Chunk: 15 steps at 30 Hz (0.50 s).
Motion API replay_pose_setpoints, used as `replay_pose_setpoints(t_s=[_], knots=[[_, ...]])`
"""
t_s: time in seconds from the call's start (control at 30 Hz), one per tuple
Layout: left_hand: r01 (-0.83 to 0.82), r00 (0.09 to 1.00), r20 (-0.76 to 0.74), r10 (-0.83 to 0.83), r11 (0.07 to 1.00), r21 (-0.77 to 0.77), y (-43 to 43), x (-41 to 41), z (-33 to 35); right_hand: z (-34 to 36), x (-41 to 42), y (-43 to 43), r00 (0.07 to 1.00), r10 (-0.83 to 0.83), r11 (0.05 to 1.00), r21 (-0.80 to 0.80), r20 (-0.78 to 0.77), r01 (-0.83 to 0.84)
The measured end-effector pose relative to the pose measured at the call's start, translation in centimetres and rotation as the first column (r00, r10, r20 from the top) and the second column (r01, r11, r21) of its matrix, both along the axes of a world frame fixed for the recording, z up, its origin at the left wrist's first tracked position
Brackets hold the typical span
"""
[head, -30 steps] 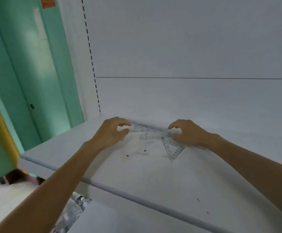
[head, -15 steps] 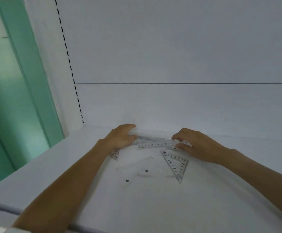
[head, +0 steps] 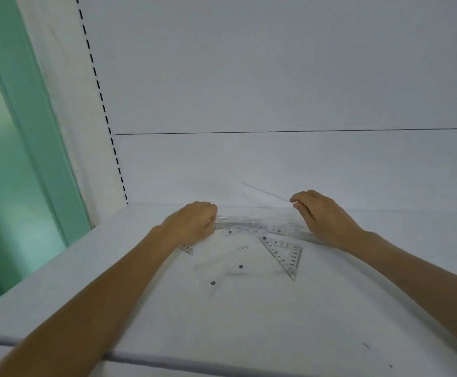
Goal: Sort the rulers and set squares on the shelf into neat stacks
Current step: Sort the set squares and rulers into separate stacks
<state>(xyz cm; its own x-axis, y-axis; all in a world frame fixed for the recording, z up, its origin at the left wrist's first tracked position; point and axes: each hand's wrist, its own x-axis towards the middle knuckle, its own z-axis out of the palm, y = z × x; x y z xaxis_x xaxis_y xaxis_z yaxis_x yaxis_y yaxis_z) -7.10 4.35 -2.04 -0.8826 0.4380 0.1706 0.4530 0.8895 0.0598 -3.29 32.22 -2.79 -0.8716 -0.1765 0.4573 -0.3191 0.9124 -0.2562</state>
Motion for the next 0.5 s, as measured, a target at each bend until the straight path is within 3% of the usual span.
replay_pose_setpoints(t_s=[0.13, 0.4, 0.5], knots=[[-0.056, 0.998, 0.023, 0.056, 0.998, -0.008, 0.0, 1.7, 0.4, 0.0, 0.8, -0.6, 0.997, -0.067, 0.998, 0.022, 0.044, 0.066], [-0.051, 0.996, -0.072, 0.053, 0.998, 0.033, -0.1, 3.3, 0.4, 0.4, 4.2, -1.2, 0.994, -0.106, 0.994, 0.040, 0.039, 0.105], [-0.047, 0.996, -0.072, 0.055, 0.993, 0.112, -0.3, 4.2, 0.3, 0.4, 5.6, -1.0, 0.988, -0.154, 0.988, 0.036, 0.012, 0.153]])
